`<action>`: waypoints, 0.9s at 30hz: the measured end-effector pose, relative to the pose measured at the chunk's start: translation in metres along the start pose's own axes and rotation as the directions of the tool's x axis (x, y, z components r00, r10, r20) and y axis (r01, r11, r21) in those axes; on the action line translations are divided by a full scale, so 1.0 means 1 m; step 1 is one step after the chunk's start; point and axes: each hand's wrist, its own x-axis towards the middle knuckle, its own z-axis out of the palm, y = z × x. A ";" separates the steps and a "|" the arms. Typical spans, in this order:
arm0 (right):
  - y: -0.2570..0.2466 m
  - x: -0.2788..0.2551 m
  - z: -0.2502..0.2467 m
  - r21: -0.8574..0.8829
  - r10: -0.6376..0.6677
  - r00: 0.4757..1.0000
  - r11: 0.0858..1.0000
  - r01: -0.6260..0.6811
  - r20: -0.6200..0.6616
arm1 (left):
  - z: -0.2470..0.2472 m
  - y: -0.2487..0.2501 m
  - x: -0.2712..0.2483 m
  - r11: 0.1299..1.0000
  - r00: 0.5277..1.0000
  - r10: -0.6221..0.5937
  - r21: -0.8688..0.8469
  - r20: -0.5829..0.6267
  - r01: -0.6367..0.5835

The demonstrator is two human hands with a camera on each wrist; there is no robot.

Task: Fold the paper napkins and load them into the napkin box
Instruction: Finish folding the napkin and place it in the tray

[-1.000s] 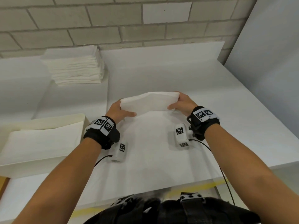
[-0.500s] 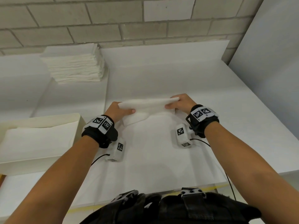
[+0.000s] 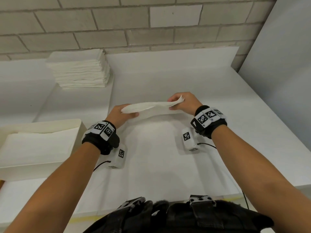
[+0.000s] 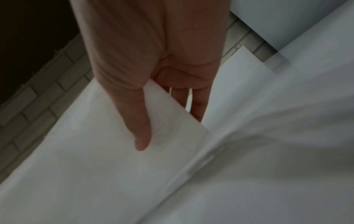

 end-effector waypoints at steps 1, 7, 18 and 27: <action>0.004 -0.003 0.002 -0.038 0.037 0.999 0.999 -0.037 0.004 | 0.000 -0.002 0.001 0.999 0.999 -0.034 0.025 0.002 0.034; -0.022 -0.011 -0.011 -0.179 -0.170 0.985 0.969 0.171 0.018 | -0.005 0.022 0.002 0.965 1.000 -0.013 0.261 -0.010 0.015; -0.056 0.006 -0.001 0.387 -0.091 0.989 0.913 0.131 -0.119 | 0.007 0.082 0.009 0.970 0.953 0.131 -0.161 -0.272 -0.179; -0.049 -0.005 0.026 0.382 -0.116 0.983 0.910 0.163 -0.143 | 0.053 0.071 0.003 0.963 0.966 0.084 -0.231 -0.244 -0.142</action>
